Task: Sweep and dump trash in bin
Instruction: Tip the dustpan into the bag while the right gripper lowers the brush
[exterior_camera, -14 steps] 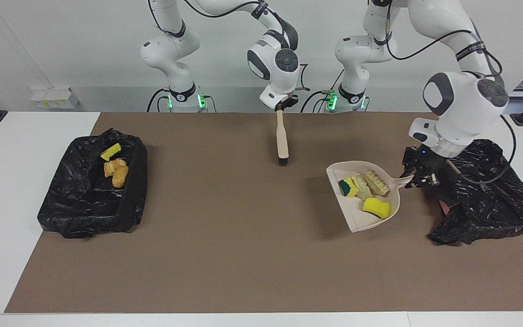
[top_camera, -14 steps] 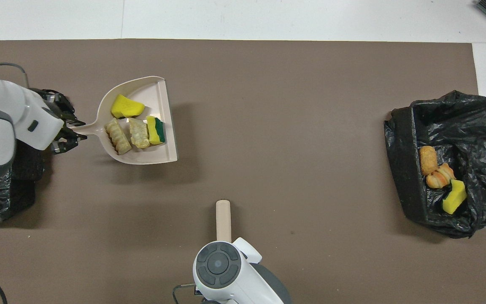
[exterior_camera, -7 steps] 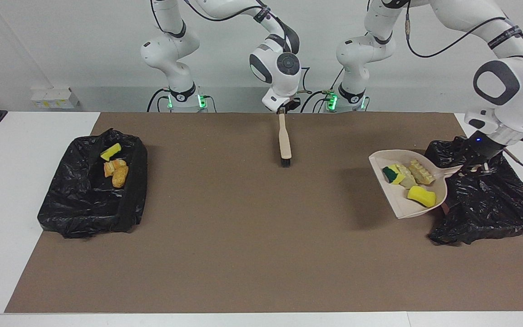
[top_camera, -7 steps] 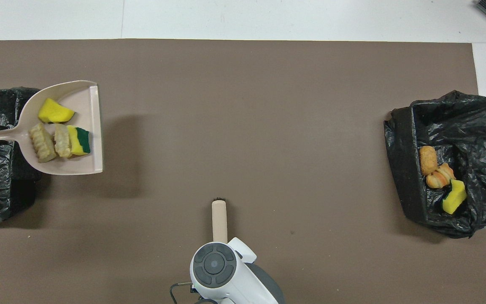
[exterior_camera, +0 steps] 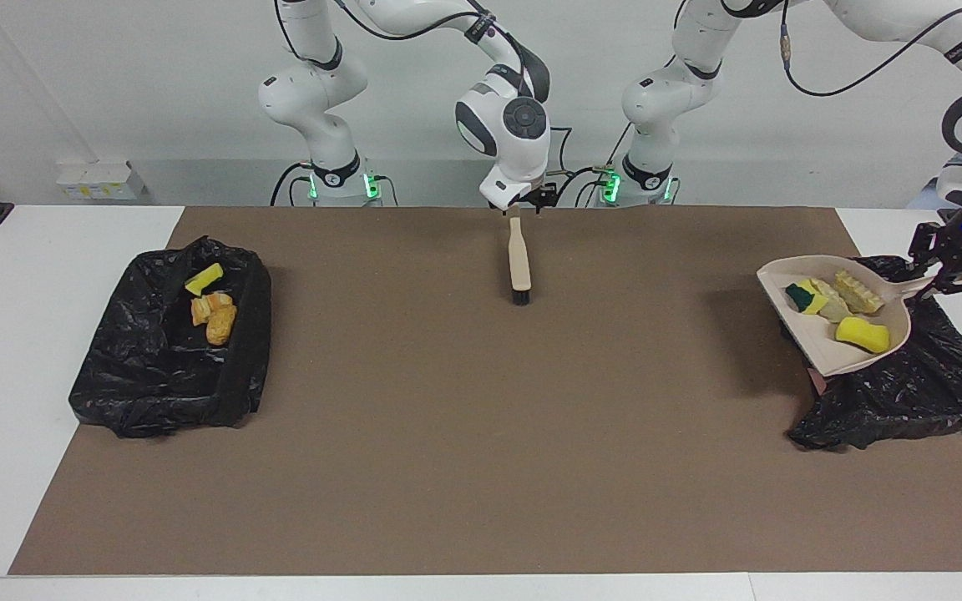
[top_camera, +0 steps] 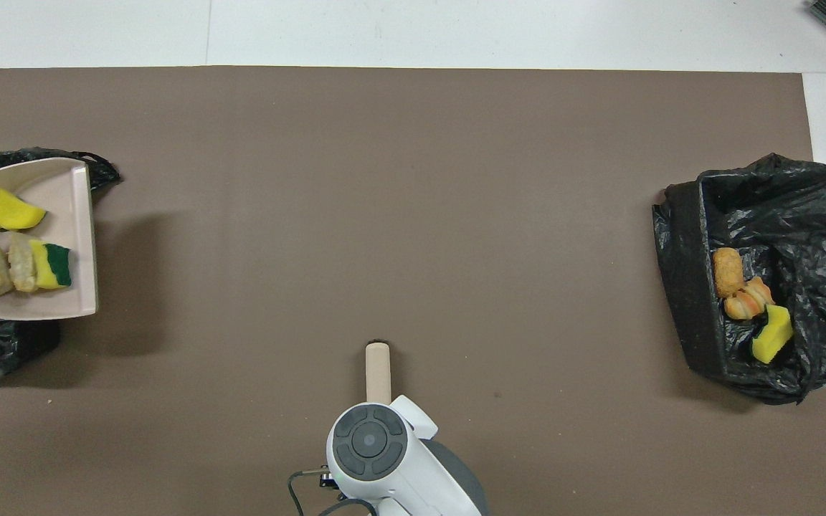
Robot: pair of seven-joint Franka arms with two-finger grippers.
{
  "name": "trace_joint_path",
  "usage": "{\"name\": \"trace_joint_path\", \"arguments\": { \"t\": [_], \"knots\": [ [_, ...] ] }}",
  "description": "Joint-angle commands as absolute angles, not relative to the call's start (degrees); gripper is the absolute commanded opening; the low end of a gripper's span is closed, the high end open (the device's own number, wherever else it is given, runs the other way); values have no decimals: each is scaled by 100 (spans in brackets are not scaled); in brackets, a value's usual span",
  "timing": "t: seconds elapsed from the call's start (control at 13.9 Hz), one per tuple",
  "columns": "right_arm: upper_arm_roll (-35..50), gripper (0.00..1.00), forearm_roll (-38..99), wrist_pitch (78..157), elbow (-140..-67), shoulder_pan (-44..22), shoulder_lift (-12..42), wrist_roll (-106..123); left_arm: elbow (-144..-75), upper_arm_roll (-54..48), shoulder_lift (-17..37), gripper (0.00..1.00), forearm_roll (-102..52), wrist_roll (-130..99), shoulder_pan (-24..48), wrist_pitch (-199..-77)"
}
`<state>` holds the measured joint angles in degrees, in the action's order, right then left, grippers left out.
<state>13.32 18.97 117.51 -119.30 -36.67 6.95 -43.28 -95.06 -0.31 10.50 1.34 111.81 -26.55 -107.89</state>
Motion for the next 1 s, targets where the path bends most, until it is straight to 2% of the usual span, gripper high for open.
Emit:
{"name": "trace_joint_path", "arguments": {
  "t": [0.0, 0.43, 0.93],
  "knots": [
    [1362, 100, 1899, 11742, -11655, -2999, 686, -4395, -8685, -97, 1493, 0, 832, 11241, -2698, -10433],
    [1345, 100, 888, 11751, -11268, -1909, 659, -4289, -8622, -26, 1477, 0, 2089, 11058, -2672, -10985],
    [1345, 100, 142, 11419, -10943, -1012, 273, -4140, -9087, -35, 1169, 0, 4119, 9556, -2259, -11276]
  ]
}}
